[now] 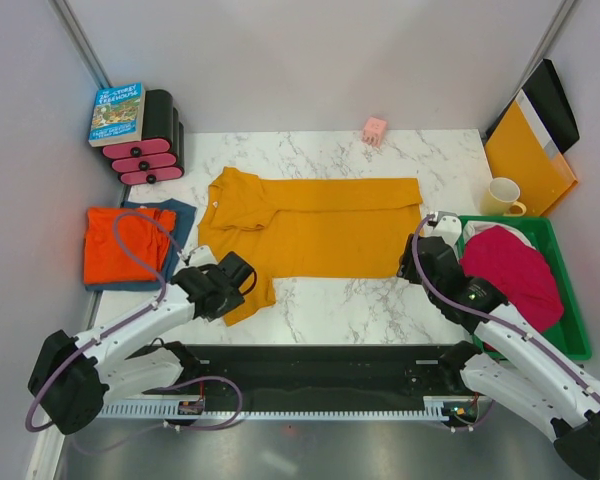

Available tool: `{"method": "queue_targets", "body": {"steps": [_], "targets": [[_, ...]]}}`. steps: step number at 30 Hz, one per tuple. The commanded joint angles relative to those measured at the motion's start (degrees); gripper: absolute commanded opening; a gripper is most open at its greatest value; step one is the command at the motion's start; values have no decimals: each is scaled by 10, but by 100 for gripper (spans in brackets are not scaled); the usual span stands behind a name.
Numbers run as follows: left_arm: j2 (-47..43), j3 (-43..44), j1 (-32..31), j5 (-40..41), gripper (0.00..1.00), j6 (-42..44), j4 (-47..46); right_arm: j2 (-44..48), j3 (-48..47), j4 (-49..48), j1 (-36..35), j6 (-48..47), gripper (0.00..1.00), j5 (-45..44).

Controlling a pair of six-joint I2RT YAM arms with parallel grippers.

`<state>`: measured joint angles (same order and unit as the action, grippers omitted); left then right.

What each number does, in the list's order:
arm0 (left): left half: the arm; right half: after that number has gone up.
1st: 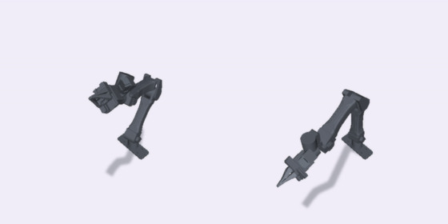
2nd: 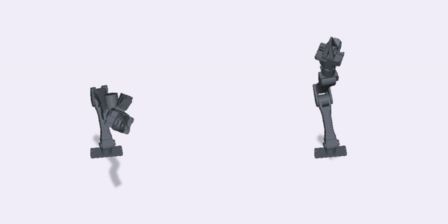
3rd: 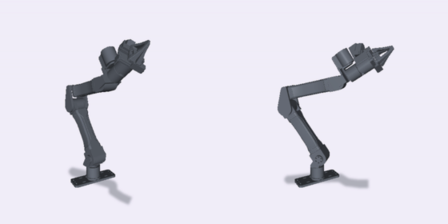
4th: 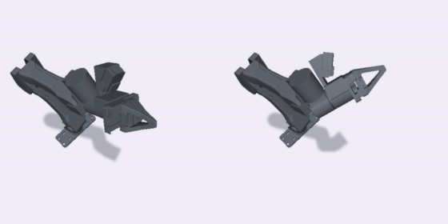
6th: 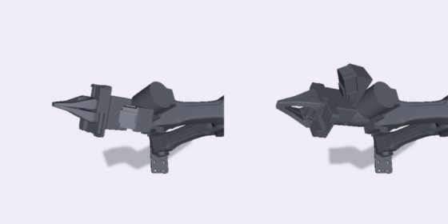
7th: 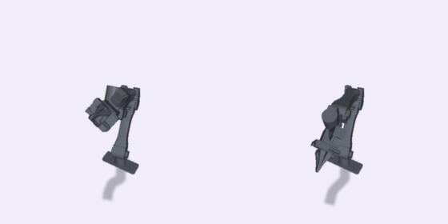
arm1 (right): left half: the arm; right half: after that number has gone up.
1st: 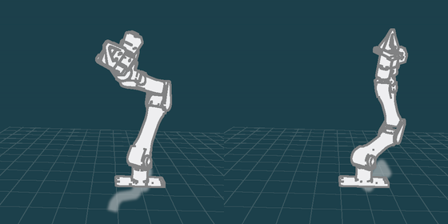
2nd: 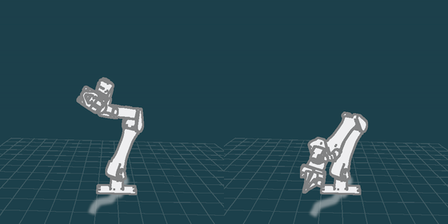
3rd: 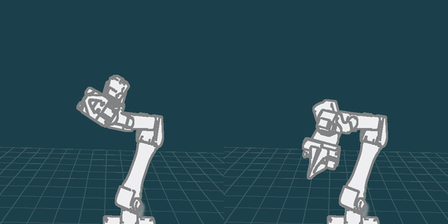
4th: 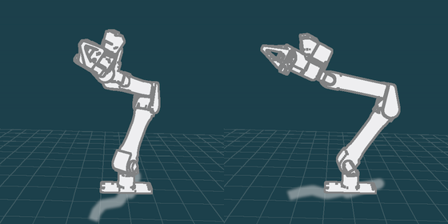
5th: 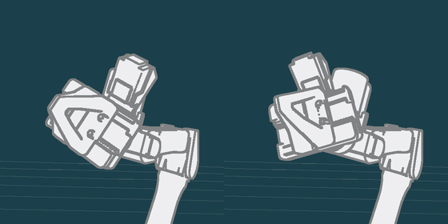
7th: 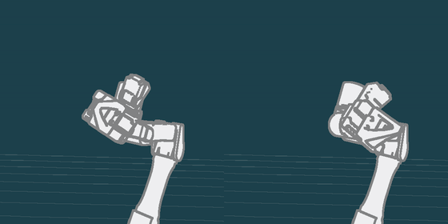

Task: Fold and stack the t-shirts
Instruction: Grap the side of the flattened tshirt closest away from the robot with both arms

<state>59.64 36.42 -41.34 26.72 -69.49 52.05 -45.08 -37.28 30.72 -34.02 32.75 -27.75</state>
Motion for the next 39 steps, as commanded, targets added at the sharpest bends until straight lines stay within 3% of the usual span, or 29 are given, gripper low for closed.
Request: {"method": "queue_targets", "body": {"steps": [1,18,27,30,31,34,39], "targets": [[16,-17,30,-16,55,31,-54,5,3,-19,-2,-6,55,4],[44,-68,46,-80,50,2,-95,-12,4,-24,-2,-8,55,0],[73,-53,46,-85,49,7,-95,-4,4,-21,-2,-3,55,-6],[92,-44,47,-91,40,11,-95,-1,5,-20,-2,-2,55,-6],[94,-43,47,-92,25,12,-94,-1,4,-19,-2,-1,55,-7],[98,-41,47,-98,2,14,-97,2,4,-17,-2,1,55,-9],[79,-32,45,-87,2,37,-100,0,5,-8,-2,16,52,-21]]}}
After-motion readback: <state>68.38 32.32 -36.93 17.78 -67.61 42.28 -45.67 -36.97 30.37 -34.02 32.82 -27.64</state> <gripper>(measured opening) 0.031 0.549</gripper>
